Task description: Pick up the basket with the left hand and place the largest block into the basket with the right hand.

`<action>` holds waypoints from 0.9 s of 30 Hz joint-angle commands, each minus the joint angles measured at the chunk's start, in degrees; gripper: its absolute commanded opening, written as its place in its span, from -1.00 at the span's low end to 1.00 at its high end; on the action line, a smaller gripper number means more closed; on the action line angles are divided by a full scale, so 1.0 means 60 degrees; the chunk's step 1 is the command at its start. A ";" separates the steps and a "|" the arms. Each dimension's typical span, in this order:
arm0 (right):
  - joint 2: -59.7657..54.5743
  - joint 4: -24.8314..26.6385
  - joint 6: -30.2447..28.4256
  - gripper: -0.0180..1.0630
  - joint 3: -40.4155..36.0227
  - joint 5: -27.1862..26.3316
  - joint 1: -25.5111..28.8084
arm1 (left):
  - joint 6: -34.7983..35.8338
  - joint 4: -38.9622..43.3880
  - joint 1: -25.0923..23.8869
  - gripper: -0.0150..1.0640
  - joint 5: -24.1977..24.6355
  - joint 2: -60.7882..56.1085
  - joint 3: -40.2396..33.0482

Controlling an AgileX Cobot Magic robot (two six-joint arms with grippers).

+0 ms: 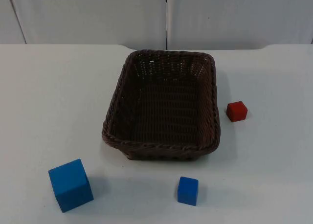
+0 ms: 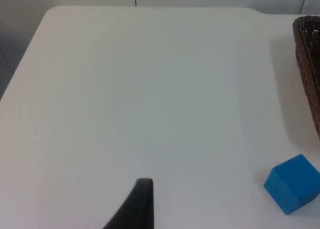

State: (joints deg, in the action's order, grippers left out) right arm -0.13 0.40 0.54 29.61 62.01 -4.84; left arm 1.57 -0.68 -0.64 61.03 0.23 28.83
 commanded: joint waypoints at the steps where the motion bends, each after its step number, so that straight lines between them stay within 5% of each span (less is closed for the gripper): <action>1: 0.0022 -0.0015 0.0004 0.99 -0.0027 -0.0032 0.0048 | -0.0006 -0.0064 -0.0022 0.97 -0.0248 -0.0038 0.0150; 27: 0.0022 -0.0066 -0.0013 0.99 -0.0027 -0.0032 0.0048 | -0.0262 -0.0924 -0.0022 0.97 -0.1891 0.1580 0.0215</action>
State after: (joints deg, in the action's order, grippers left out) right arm -0.13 0.40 0.41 29.61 62.01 -4.84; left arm 0.60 -5.44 -0.64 50.97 9.22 29.77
